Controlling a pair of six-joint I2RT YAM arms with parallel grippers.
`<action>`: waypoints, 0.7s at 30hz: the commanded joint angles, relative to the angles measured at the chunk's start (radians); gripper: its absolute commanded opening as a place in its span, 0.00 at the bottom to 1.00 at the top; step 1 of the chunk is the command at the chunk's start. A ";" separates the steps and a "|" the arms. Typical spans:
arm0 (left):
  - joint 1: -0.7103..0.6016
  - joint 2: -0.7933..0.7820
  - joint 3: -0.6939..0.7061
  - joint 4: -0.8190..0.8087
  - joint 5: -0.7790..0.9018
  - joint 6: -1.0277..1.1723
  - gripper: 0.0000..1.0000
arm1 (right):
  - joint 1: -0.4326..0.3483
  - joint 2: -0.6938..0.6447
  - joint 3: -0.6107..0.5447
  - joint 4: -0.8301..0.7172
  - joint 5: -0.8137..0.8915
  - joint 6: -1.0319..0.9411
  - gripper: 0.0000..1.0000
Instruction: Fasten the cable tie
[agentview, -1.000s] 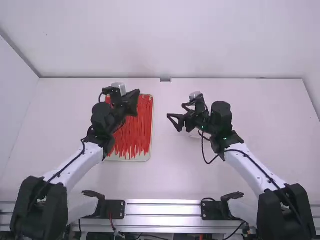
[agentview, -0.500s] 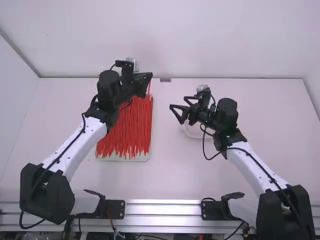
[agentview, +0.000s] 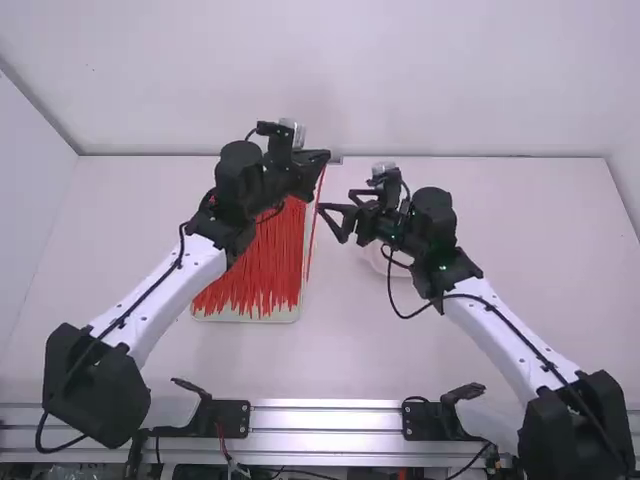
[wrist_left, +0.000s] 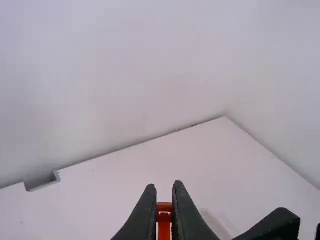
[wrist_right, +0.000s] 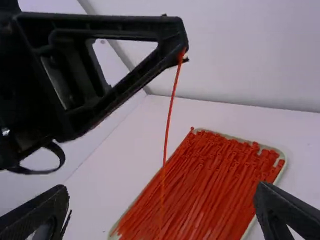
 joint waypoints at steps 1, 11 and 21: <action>-0.021 0.006 0.012 0.018 -0.005 -0.029 0.02 | 0.012 0.008 0.049 0.001 0.046 0.021 0.98; -0.051 0.007 0.012 0.042 -0.008 -0.026 0.02 | 0.018 0.106 0.116 0.000 0.034 0.082 0.91; -0.050 0.006 0.012 0.067 -0.010 -0.027 0.02 | 0.017 0.135 0.126 0.001 0.026 0.095 0.46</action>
